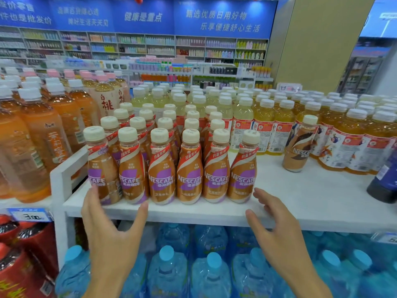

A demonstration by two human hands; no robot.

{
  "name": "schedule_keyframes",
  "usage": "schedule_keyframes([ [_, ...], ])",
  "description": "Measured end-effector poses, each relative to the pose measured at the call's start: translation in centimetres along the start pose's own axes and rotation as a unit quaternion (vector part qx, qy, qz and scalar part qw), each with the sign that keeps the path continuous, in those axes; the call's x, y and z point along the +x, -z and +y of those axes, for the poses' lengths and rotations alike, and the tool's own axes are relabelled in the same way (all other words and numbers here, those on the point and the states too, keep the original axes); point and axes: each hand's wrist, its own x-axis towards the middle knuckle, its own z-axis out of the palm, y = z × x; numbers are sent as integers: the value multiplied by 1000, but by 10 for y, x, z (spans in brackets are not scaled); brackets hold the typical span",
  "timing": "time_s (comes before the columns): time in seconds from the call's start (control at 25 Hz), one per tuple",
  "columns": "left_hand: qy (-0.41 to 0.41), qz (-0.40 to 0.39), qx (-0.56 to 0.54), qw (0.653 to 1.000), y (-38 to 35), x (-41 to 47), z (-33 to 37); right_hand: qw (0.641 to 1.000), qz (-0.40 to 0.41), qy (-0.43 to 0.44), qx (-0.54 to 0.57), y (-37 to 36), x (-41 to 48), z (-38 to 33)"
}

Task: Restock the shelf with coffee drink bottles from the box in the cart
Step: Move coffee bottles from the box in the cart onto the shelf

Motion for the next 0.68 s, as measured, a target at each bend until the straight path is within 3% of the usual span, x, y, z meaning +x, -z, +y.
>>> schedule_keyframes([
  [0.24, -26, -10, 54, 998, 7, -66, 1, 995, -68, 67, -32, -7, -26, 25],
  [0.36, -5, -8, 67, 998, 18, -93, -7, 995, -75, 58, 19, -5, -38, 27],
  [0.52, 41, 6, -23, 999, 27, -120, -6, 994, -72, 30, 80, 9, -65, 21],
  [0.68, 71, -29, -77, 994, 38, -151, -6, 995, -32, 10, 94, 14, -109, 24],
])
